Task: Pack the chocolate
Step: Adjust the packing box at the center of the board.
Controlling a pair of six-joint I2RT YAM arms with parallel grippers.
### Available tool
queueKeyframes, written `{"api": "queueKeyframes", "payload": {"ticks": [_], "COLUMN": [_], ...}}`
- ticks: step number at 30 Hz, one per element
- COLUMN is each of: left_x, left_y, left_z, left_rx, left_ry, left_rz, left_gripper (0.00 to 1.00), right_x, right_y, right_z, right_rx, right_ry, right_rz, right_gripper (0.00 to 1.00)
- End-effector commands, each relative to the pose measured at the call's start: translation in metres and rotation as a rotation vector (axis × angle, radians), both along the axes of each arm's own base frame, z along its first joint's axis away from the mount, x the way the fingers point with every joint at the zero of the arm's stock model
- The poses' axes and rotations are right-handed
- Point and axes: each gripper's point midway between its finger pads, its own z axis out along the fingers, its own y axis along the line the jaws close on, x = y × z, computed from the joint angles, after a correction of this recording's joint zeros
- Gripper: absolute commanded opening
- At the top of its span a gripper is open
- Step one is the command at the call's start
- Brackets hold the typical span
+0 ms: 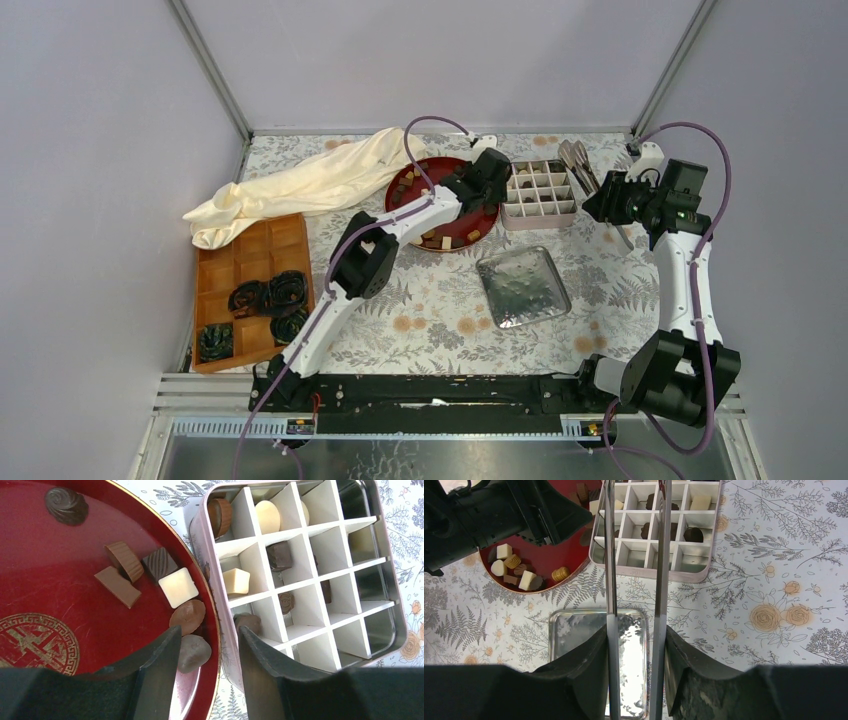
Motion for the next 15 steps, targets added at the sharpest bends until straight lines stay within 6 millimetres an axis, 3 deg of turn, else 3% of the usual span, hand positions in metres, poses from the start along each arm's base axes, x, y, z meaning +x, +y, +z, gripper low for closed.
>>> {"api": "queueKeyframes", "payload": {"ticks": [1,8,15], "left_x": [0.014,0.016,0.014], "left_y": [-0.019,-0.024,-0.028], "left_z": [0.019,0.003,0.012], "left_rx": [-0.076,-0.089,-0.132], "left_ry": [-0.08,-0.058,-0.061], "left_rz": [-0.012,-0.008,-0.015], "left_gripper": [0.5,0.4,0.41], "right_x": [0.006,0.005,0.005], "right_y": [-0.002,-0.003,-0.004], "right_z": [0.021,0.02,0.02], "right_rx": [-0.029,-0.032,-0.036], "right_ry": [-0.091,-0.09,-0.092], "right_rz": [0.014,0.012,0.01], "right_gripper": [0.45,0.45,0.45]}}
